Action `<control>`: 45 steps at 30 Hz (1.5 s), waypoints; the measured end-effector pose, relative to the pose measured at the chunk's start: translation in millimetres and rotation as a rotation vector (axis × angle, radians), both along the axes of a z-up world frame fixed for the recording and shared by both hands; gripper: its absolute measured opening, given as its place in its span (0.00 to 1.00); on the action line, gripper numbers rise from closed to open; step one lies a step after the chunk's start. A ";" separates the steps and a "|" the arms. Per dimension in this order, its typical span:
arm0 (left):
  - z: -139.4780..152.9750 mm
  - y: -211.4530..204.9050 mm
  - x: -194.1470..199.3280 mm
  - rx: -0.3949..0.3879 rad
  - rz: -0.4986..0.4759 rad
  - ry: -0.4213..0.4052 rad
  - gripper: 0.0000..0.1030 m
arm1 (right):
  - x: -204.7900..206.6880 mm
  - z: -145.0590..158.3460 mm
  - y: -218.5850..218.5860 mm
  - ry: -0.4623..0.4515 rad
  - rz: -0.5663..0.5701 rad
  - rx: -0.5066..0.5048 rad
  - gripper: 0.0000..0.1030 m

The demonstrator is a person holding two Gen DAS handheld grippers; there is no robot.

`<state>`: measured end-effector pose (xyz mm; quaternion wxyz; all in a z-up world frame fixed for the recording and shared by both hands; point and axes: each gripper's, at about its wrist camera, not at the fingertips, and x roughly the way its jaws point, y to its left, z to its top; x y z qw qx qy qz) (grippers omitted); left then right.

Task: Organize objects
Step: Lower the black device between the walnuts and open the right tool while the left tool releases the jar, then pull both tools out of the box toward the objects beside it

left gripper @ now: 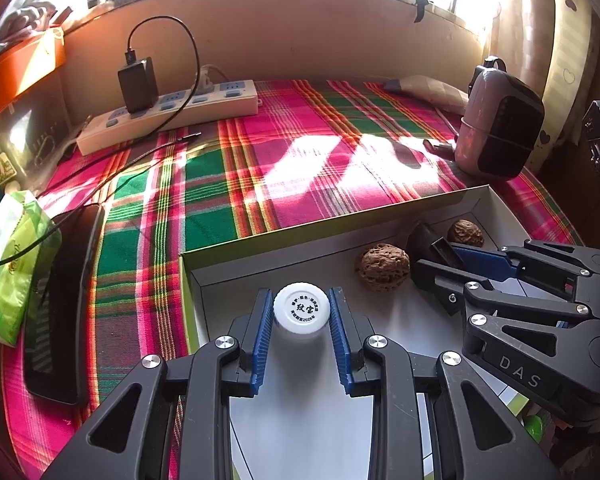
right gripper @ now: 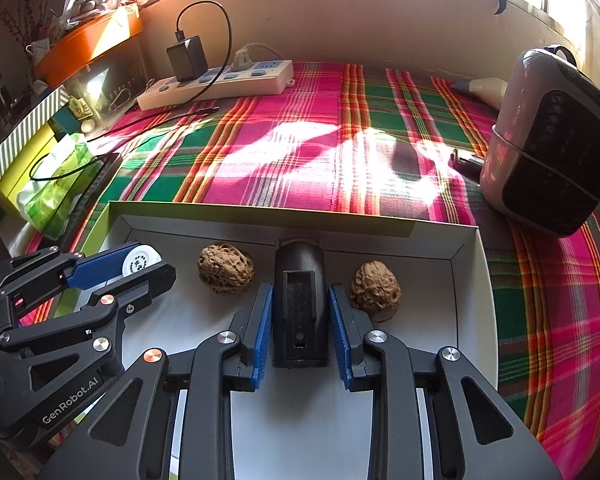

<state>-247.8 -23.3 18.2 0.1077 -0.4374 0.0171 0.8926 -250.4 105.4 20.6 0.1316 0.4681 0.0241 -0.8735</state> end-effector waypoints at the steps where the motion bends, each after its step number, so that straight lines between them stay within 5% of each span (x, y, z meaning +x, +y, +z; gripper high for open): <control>1: -0.2 0.5 0.0 -0.004 0.000 0.000 0.25 | 0.1 0.0 0.0 0.000 -0.001 -0.001 0.28; 20: 1.4 -1.7 5.4 -0.007 0.013 0.000 0.32 | 5.6 4.4 4.6 0.015 -0.005 -0.022 0.28; 27: 8.6 -3.6 18.5 -0.002 0.019 0.016 0.33 | 15.9 9.6 7.6 0.028 0.004 -0.036 0.39; 45: 24.4 -3.9 67.8 0.012 0.038 0.064 0.33 | 60.1 26.5 15.5 0.091 -0.007 -0.052 0.39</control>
